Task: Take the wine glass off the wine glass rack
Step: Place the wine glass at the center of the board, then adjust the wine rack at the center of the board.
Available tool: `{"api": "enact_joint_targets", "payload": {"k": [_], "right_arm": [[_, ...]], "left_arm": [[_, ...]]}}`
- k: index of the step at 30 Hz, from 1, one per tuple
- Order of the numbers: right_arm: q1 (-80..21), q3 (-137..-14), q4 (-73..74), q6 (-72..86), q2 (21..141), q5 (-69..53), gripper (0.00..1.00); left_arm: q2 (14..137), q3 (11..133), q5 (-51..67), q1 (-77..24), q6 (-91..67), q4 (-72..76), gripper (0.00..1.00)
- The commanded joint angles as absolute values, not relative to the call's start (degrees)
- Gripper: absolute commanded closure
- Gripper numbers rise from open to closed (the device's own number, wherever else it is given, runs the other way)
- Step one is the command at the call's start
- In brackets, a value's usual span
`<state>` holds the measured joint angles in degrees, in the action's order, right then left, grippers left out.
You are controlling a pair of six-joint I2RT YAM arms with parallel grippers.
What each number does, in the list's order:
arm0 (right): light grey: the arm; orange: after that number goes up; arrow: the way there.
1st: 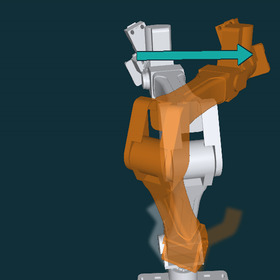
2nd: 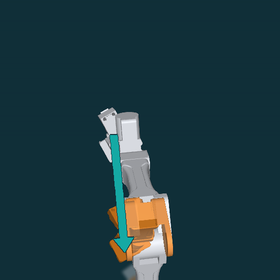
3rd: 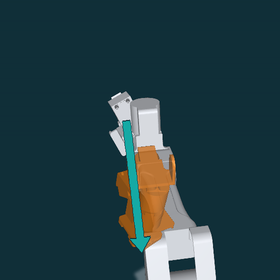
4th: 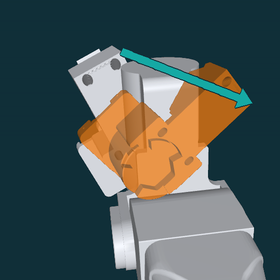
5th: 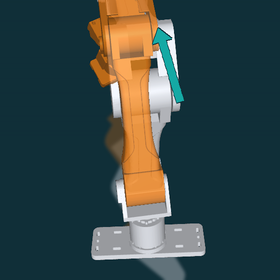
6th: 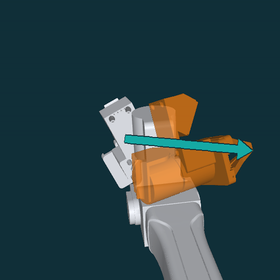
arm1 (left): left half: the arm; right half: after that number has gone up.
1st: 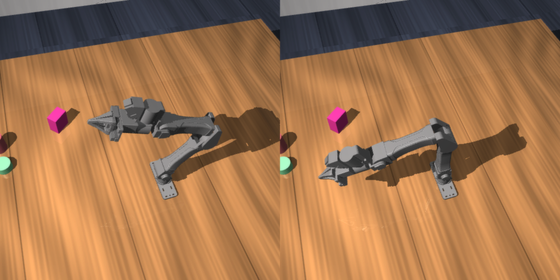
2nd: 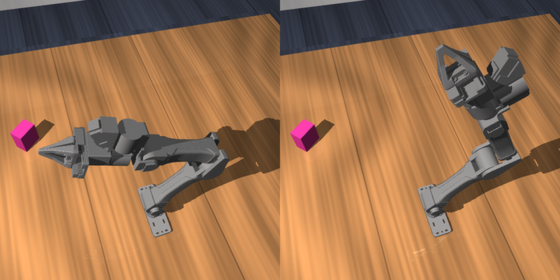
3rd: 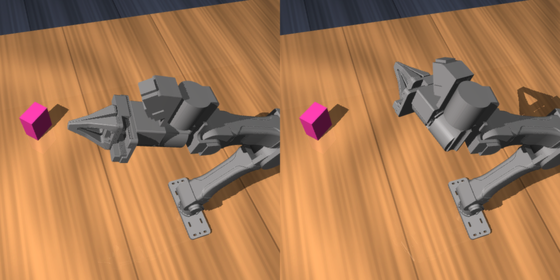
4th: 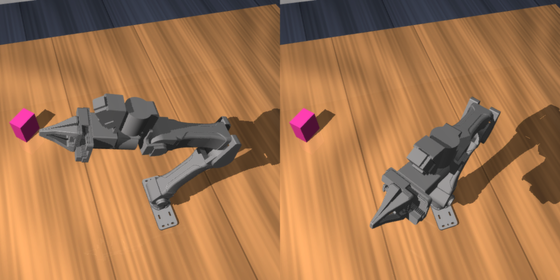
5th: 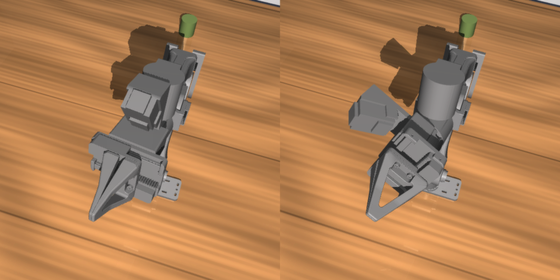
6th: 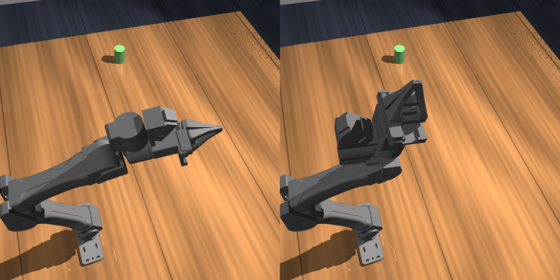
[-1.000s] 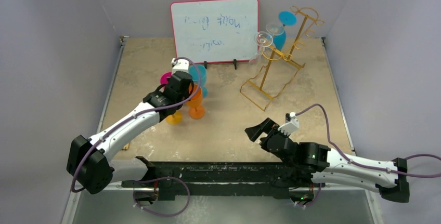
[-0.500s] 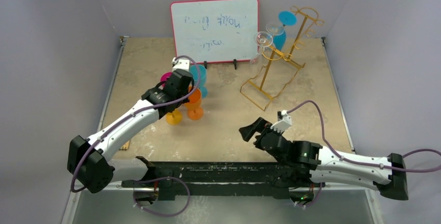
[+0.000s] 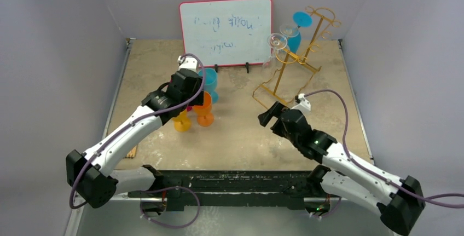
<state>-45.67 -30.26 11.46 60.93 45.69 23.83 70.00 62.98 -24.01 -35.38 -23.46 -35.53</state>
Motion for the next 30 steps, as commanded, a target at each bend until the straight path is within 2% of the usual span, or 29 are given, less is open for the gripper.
{"api": "enact_joint_targets", "payload": {"k": [1, 3, 5, 10, 14, 18, 23, 28, 30], "right_arm": [[-40.6, -34.3, 12.3, 56.0, 51.9, 19.4, 0.0], [-37.7, -34.6, 12.5, 55.3, 53.0, 20.0, 0.0], [-33.3, -34.1, 11.6, 54.0, 53.0, 18.9, 0.0], [-23.2, -32.3, 8.9, 50.4, 51.8, 16.3, 0.0], [-17.2, -32.4, 5.8, 46.8, 55.6, 11.7, 0.0], [-14.9, -34.8, 5.4, 44.3, 61.0, 8.3, 0.0], [-14.8, -37.3, 5.3, 42.1, 66.0, 7.4, 0.0], [-14.8, -38.7, 3.1, 40.8, 70.1, 6.0, 0.0], [-14.8, -39.6, 3.9, 40.6, 72.5, 5.9, 0.0]], "left_arm": [[64.3, 67.0, -25.7, -35.5, -24.5, -36.0, 0.39], [61.6, 66.5, -28.0, -35.5, -24.5, -36.5, 0.31], [58.8, 65.6, -33.0, -35.5, -24.9, -36.9, 0.28], [51.9, 63.0, -44.0, -35.5, -24.3, -37.9, 0.24], [45.8, 57.9, -51.5, -35.5, -24.2, -35.6, 0.22], [43.3, 53.2, -56.3, -35.5, -24.1, -30.3, 0.21], [45.4, 51.6, -65.6, -35.5, -28.3, -31.3, 0.19], [45.6, 48.1, -62.3, -34.8, -25.2, -27.1, 0.18], [45.8, 48.8, -59.7, -31.0, -25.5, -27.7, 0.17]]}}
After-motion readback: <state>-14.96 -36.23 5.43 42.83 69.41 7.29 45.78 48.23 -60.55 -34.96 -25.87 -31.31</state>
